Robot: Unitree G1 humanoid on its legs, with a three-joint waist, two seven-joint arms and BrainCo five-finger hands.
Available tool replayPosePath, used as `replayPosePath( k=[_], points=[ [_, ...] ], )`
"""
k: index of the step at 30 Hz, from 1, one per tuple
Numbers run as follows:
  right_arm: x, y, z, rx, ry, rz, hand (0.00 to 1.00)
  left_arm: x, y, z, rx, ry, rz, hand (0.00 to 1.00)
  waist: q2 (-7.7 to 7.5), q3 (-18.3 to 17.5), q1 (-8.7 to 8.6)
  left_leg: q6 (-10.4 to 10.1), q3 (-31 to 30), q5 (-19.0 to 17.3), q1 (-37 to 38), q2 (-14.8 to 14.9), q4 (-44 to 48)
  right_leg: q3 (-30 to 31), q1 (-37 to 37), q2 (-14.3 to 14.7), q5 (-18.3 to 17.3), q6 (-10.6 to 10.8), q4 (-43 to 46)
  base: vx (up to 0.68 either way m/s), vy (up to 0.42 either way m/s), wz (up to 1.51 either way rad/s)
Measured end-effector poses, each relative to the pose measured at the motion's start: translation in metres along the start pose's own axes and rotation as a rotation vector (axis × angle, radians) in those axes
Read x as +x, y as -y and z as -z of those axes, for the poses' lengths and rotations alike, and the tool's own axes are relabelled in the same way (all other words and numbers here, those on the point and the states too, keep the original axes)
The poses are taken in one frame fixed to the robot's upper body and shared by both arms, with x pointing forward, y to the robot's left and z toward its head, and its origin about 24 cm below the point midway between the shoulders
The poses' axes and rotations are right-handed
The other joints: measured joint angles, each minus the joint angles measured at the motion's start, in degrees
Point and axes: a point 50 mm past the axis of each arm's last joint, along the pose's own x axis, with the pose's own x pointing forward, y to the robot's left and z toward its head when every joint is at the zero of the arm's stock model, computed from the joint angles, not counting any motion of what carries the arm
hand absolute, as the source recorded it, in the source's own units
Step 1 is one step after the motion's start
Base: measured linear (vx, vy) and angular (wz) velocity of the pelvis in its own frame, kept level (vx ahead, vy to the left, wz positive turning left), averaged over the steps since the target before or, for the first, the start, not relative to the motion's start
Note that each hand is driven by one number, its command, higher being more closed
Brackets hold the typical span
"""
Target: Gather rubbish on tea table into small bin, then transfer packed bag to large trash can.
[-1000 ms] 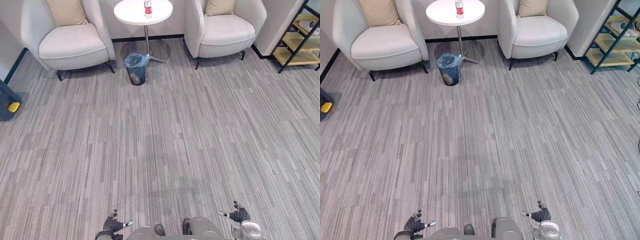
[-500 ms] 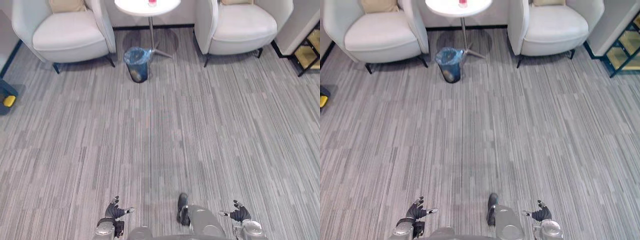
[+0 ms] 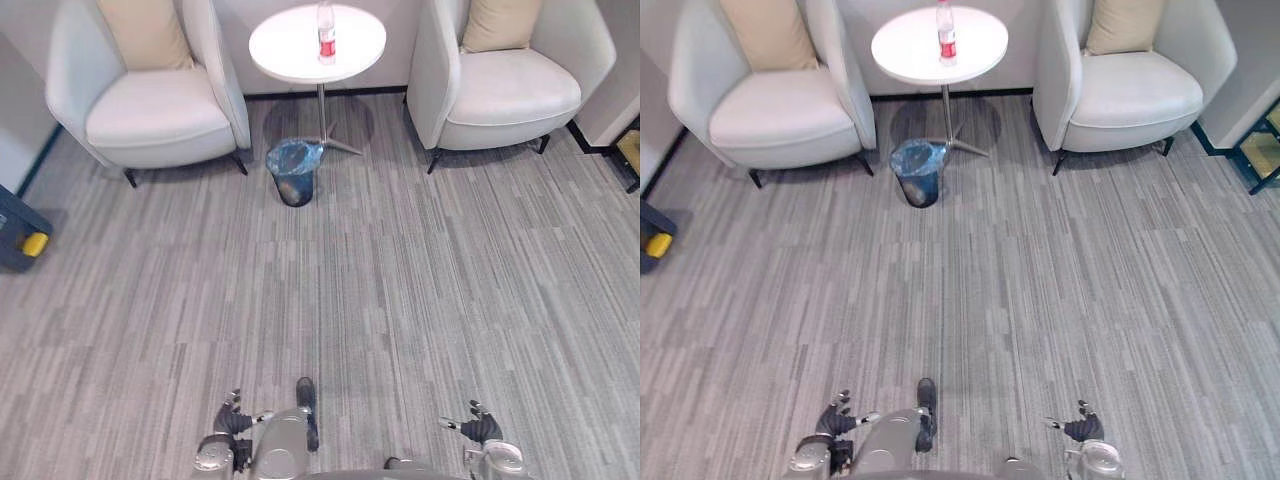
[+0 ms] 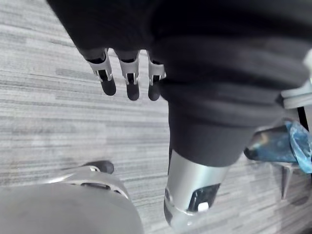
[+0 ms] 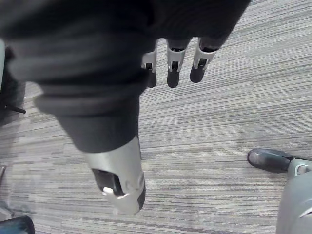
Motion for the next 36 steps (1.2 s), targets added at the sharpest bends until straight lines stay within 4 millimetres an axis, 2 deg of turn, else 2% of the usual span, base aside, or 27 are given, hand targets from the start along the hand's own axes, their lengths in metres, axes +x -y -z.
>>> replayPosePath(
  k=[2, 3, 4, 5, 6, 8, 9, 11, 13, 14, 15, 16, 18, 19, 20, 21, 23, 24, 25, 27, 29, 30, 31, 32, 33, 35, 36],
  points=[
    [0.002, 0.0, -0.006, 0.005, 0.015, 0.006, 0.0, 0.0, 0.0, 0.002, -0.001, -0.007, 0.0, 0.0, 0.04, -0.11, 0.16, 0.86, 1.09, -3.58, 0.76, -0.29, 2.11, 3.45, -3.48, -1.1, -0.16, 0.3, 8.9, 0.42, 0.24, -0.17],
    [0.002, -0.005, -0.009, 0.009, 0.024, -0.007, 0.0, -0.002, -0.001, 0.007, 0.005, -0.025, -0.001, 0.0, 0.01, -0.06, 0.1, 1.07, 2.03, -5.36, 3.72, -0.61, 1.56, 7.33, -8.75, -1.96, 0.56, 4.38, 22.33, 0.4, 0.212, -0.27],
    [0.002, -0.009, -0.008, 0.003, 0.021, -0.019, 0.0, -0.003, -0.001, 0.01, 0.01, -0.033, 0.0, 0.0, -0.16, -0.1, -0.03, 1.18, 2.28, -6.69, 6.11, -1.15, 1.09, 8.95, -11.7, -2.46, 1.1, 10.52, 30.7, 0.51, 0.209, -0.26],
    [0.001, -0.011, -0.007, -0.001, 0.018, -0.029, 0.0, -0.004, -0.001, 0.012, 0.015, -0.038, 0.003, 0.0, -0.15, -0.09, -0.05, 2.02, 2.34, -8.66, 9.28, -1.71, 0.53, 9.46, -15.31, -2.43, 1.01, 11.38, 40.1, 0.45, 0.121, -0.16],
    [0.001, -0.011, -0.006, -0.002, 0.018, -0.032, 0.0, -0.005, -0.001, 0.013, 0.017, -0.043, 0.003, 0.0, -0.15, -0.1, -0.1, 2.37, 2.46, -9.13, 10.91, -1.98, 0.09, 9.4, -17.27, -2.56, 0.05, 10.81, 44.15, 0.55, 0.104, -0.05],
    [0.001, -0.013, -0.006, -0.029, 0.018, -0.045, 0.0, -0.005, -0.001, 0.015, 0.022, -0.046, 0.006, 0.0, 0.14, 0.05, -1.68, 2.86, 2.47, -10.18, 16.92, -2.19, -2.11, 4.05, -23.09, -2.72, -3.02, 5.16, 49.5, 0.55, 0.023, 0.12],
    [0.002, -0.015, -0.008, -0.048, 0.026, -0.053, 0.0, -0.005, -0.001, 0.014, 0.022, -0.044, 0.006, 0.0, 0.88, 0.37, -1.93, 2.8, 2.52, -10.18, 19.66, -1.41, -3.93, 0.99, -25.98, -1.8, -4.25, 2.8, 46.67, 0.48, -0.046, 0.06],
    [0.003, -0.013, -0.012, -0.052, 0.038, -0.051, 0.0, -0.004, 0.001, 0.011, 0.018, -0.034, 0.01, 0.0, 2.35, 0.92, -2.96, 2.49, 2.53, -10.03, 22.0, 0.78, -4.94, -2.03, -29.15, 0.82, -4.68, 1.28, 38.94, 0.41, -0.091, 0.04],
    [0.003, -0.01, -0.012, -0.058, 0.038, -0.045, 0.0, -0.003, 0.002, 0.009, 0.018, -0.029, 0.01, 0.0, 3.26, 1.4, -3.46, 2.14, 2.38, -9.83, 24.25, 2.47, -5.66, -2.61, -31.22, 3.12, -2.28, -0.72, 29.7, 0.38, -0.127, 0.11],
    [0.002, -0.008, -0.01, -0.062, 0.031, -0.041, 0.0, -0.003, 0.0, 0.008, 0.021, -0.028, 0.007, 0.0, 2.84, 1.21, -3.68, -0.24, 2.18, -9.73, 26.21, 3.18, -6.23, -2.01, -31.62, 4.5, 3.49, -1.3, 18.91, 0.53, -0.215, 0.21],
    [-0.001, -0.006, 0.0, -0.072, 0.006, -0.039, 0.0, -0.003, -0.004, 0.008, 0.028, -0.026, 0.0, 0.0, 1.44, 0.9, -3.88, -2.13, 1.56, -10.2, 27.46, 2.49, -6.24, -0.76, -30.6, 4.8, 12.53, -1.73, 10.34, 0.66, -0.274, 0.27],
    [-0.001, 0.002, 0.005, -0.084, -0.011, -0.023, 0.0, -0.002, 0.0, 0.01, 0.018, -0.04, 0.006, 0.0, 2.36, 0.69, -4.05, -4.5, -0.21, -11.73, 29.41, 3.96, -5.7, -1.15, -30.51, 5.73, 18.8, -5.8, 12.71, 0.67, -0.276, 0.23],
    [0.001, 0.004, -0.004, -0.083, 0.017, -0.017, 0.0, -0.002, 0.004, 0.009, 0.011, -0.037, 0.014, 0.0, 3.48, -0.06, -4.89, -7.02, -1.6, -9.93, 27.66, 6.23, -1.76, -1.64, -30.44, 7.17, 14.39, -6.19, 14.57, 0.51, -0.231, 0.13],
    [0.002, 0.004, -0.007, -0.08, 0.027, -0.014, 0.0, 0.0, 0.009, 0.005, -0.003, -0.027, 0.023, 0.0, 4.2, 0.25, -5.08, -8.93, -3.03, -8.52, 24.69, 8.07, 5.92, -2.47, -28.62, 8.18, 12.55, -7.38, 14.32, 0.38, -0.209, 0.13],
    [0.001, 0.005, -0.005, -0.077, 0.023, -0.012, 0.0, 0.0, 0.012, 0.004, -0.017, -0.027, 0.025, 0.0, 4.42, 0.4, -5.05, -8.96, -3.89, -6.96, 22.55, 9.09, 11.85, -2.95, -26.96, 8.74, 11.7, -7.54, 13.7, 0.56, -0.287, 0.15],
    [-0.001, 0.002, -0.001, -0.077, 0.015, -0.02, 0.0, -0.001, 0.016, 0.006, -0.046, -0.034, 0.026, 0.0, 4.54, 0.58, -4.73, -9.08, -5.19, -2.57, 18.37, 11.14, 24.54, -3.33, -22.14, 9.81, 10.41, -8.25, 11.56, 0.46, -0.215, 0.11],
    [-0.005, -0.007, 0.0, -0.062, 0.041, -0.039, 0.0, -0.003, 0.02, 0.005, -0.062, -0.024, 0.029, 0.0, 3.93, 0.77, -3.74, -7.12, -3.52, -3.95, 11.7, 14.65, 39.98, -3.43, -14.38, 10.86, 8.32, -9.74, 8.13, 0.49, -0.189, 0.02],
    [-0.006, -0.009, -0.002, -0.057, 0.052, -0.042, 0.0, -0.003, 0.021, 0.003, -0.065, -0.014, 0.031, 0.0, 3.54, 0.7, -3.08, -6.0, -2.06, -4.65, 9.13, 15.35, 42.44, -2.94, -12.23, 11.0, 7.35, -10.12, 6.78, 0.45, -0.133, -0.1],
    [-0.006, -0.01, -0.005, -0.042, 0.061, -0.042, 0.0, -0.002, 0.021, 0.0, -0.07, 0.0, 0.03, 0.0, 3.35, 0.63, -2.64, -4.79, -0.76, -5.44, 5.37, 15.51, 42.54, -2.63, -9.47, 11.01, 7.18, -9.96, 4.94, 0.27, -0.056, -0.12],
    [-0.004, -0.009, -0.008, -0.013, 0.064, -0.035, 0.0, -0.002, 0.021, -0.005, -0.073, 0.019, 0.028, 0.0, 3.16, 0.75, -1.96, -4.65, 2.0, -7.23, 1.71, 14.87, 36.99, -1.74, -6.65, 10.75, 7.22, -9.43, 2.68, 0.34, 0.003, -0.24],
    [-0.001, -0.009, -0.01, 0.004, 0.055, -0.029, 0.0, 0.0, 0.02, -0.008, -0.076, 0.026, 0.028, 0.0, 3.1, 0.86, -1.24, -4.37, 4.12, -7.39, 0.48, 12.27, 27.1, -0.52, -4.87, 9.29, 6.62, -8.32, 1.77, 0.36, 0.089, -0.3],
    [-0.001, -0.008, -0.01, 0.014, 0.054, -0.019, 0.0, 0.0, 0.021, -0.008, -0.072, 0.026, 0.032, 0.0, 2.76, 1.04, -1.41, -4.65, 4.17, -7.03, 0.35, 9.05, 17.35, -0.11, -3.26, 7.86, 5.91, -7.14, 0.82, 0.37, 0.149, -0.18],
    [-0.001, -0.004, -0.009, 0.019, 0.048, -0.005, 0.0, -0.001, 0.022, -0.006, -0.072, 0.02, 0.034, 0.0, 3.06, 0.9, -1.31, -6.09, 3.72, -4.4, 1.21, 6.26, 5.41, 0.64, -1.95, 6.9, 4.9, -5.63, 0.17, 0.37, 0.171, -0.19],
    [-0.001, -0.001, -0.007, 0.013, 0.042, 0.002, 0.0, -0.002, 0.023, -0.004, -0.07, 0.015, 0.037, 0.0, 3.94, 0.43, -1.32, -6.91, 3.55, -1.72, 1.99, 5.45, -0.33, 0.95, -1.56, 7.2, 4.35, -4.87, -0.25, 0.38, 0.216, -0.36],
    [-0.001, 0.003, -0.003, 0.003, 0.021, 0.016, 0.0, -0.004, 0.022, 0.005, -0.066, -0.015, 0.036, 0.0, 5.17, -0.04, -0.76, -1.58, 1.71, 5.15, 2.5, 5.07, -3.8, 2.39, -0.73, 7.99, 2.6, -3.5, -0.15, 0.4, 0.239, -0.23],
    [-0.003, -0.002, 0.004, 0.005, -0.003, 0.005, 0.0, 0.0, 0.011, 0.001, -0.045, -0.008, 0.013, 0.0, 1.59, -0.71, -0.45, 0.47, 2.54, 1.24, 2.48, 1.09, -2.16, 3.54, -0.1, 3.96, 0.16, -1.37, 0.46, 0.44, 0.22, 0.05],
    [-0.002, -0.001, 0.004, 0.006, -0.005, 0.008, 0.0, 0.0, 0.009, 0.0, -0.042, -0.006, 0.011, 0.0, 1.02, -0.78, -0.35, 0.7, 2.67, -0.14, 2.01, 0.47, -0.86, 3.62, -0.01, 3.13, -0.36, -1.06, 1.28, 0.39, 0.147, 0.13]
  ],
)
